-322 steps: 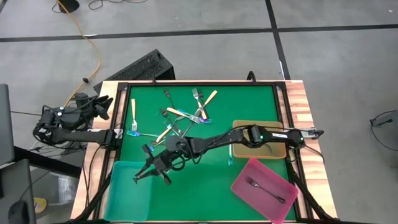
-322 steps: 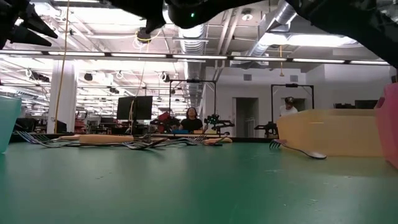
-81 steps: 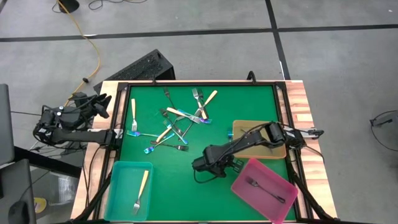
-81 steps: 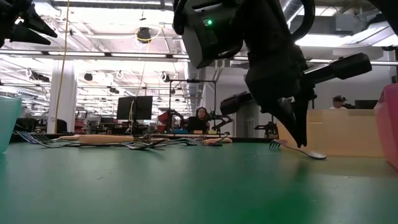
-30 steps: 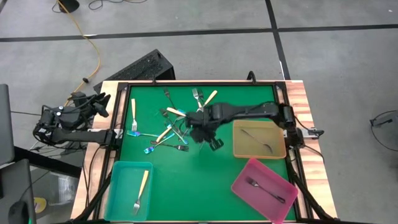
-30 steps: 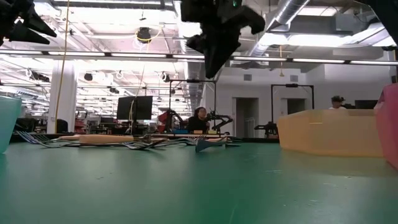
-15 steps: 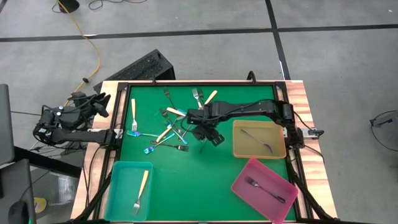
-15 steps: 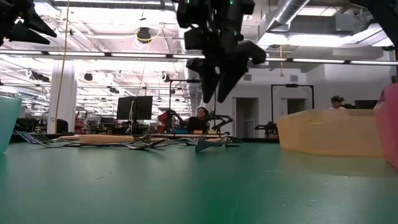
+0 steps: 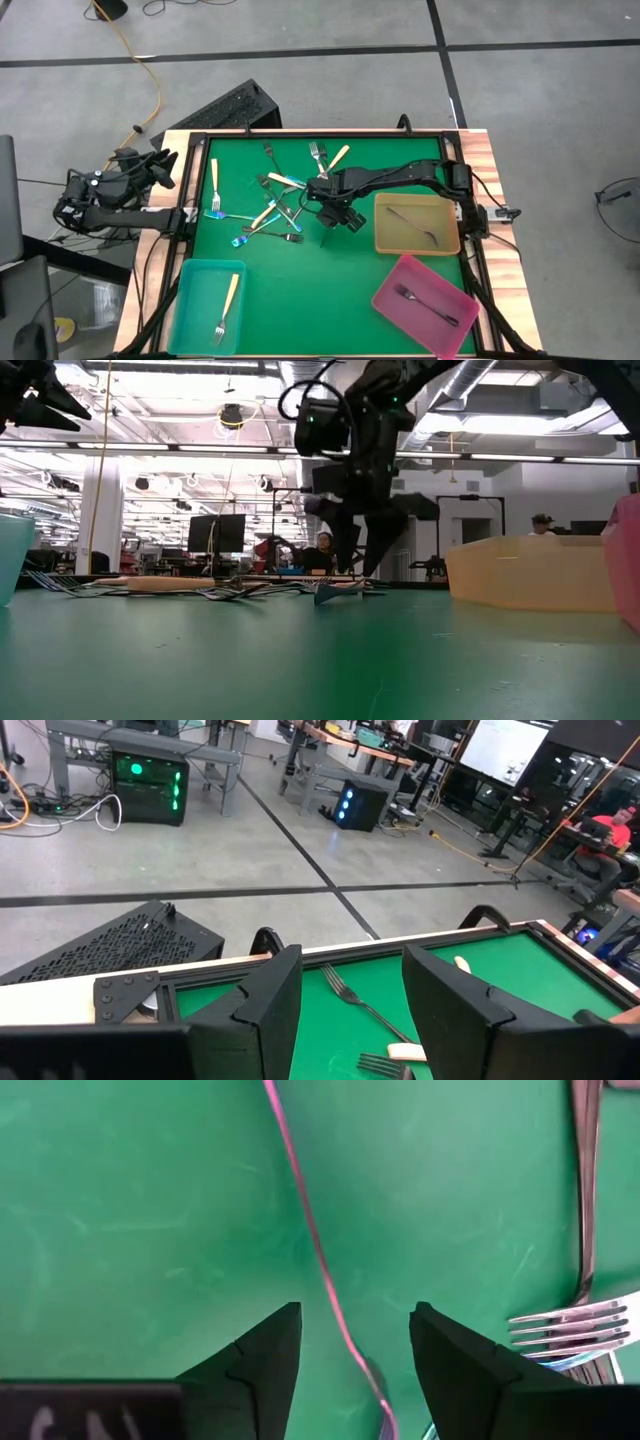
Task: Sort silverware by color (type)
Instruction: Put the blue fork into the orange bin
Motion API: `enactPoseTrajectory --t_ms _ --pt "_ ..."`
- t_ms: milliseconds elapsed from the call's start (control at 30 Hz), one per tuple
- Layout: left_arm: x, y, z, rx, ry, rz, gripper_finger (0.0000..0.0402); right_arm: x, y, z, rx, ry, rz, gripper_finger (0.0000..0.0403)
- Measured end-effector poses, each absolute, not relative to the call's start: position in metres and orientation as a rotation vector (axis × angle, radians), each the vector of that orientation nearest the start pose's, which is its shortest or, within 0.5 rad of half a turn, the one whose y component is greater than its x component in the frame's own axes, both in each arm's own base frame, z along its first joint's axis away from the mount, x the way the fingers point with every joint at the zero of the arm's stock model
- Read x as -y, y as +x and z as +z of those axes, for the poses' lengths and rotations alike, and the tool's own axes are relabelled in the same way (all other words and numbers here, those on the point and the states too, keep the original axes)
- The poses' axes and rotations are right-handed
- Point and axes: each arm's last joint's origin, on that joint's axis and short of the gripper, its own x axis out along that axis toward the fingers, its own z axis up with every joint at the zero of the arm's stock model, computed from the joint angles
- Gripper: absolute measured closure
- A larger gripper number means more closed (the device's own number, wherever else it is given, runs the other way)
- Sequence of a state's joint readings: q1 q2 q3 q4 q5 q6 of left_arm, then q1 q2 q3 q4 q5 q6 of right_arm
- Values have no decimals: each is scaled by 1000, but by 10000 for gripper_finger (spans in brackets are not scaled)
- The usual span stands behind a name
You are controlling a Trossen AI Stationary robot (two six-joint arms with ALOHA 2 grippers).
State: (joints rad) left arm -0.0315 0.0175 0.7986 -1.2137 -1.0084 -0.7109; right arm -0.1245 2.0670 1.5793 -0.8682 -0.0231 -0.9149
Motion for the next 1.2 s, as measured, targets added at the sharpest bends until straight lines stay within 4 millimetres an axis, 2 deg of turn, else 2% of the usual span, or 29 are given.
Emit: enactPoseTrajectory --t_ms 67,233,400,500,767,1033,1200 --pt "-26 -36 288 -32 -422 1043 243 56 407 179 -1277 -670 528 196" --pt "-26 -36 288 -32 -422 1043 243 66 409 165 -1312 -641 527 196" --pt "-26 -36 288 -33 -423 1042 243 68 411 152 -1348 -623 529 210" --pt "-26 -36 288 -34 -423 1040 243 68 412 146 -1372 -627 522 243" --pt "-25 -36 288 -37 -424 1036 243 67 411 145 -1402 -564 477 380" --pt "-26 -36 288 -37 -425 1036 243 62 414 148 -1418 -472 388 378" --pt "-26 -36 288 -37 -425 1036 243 57 426 165 -1377 -458 352 382"
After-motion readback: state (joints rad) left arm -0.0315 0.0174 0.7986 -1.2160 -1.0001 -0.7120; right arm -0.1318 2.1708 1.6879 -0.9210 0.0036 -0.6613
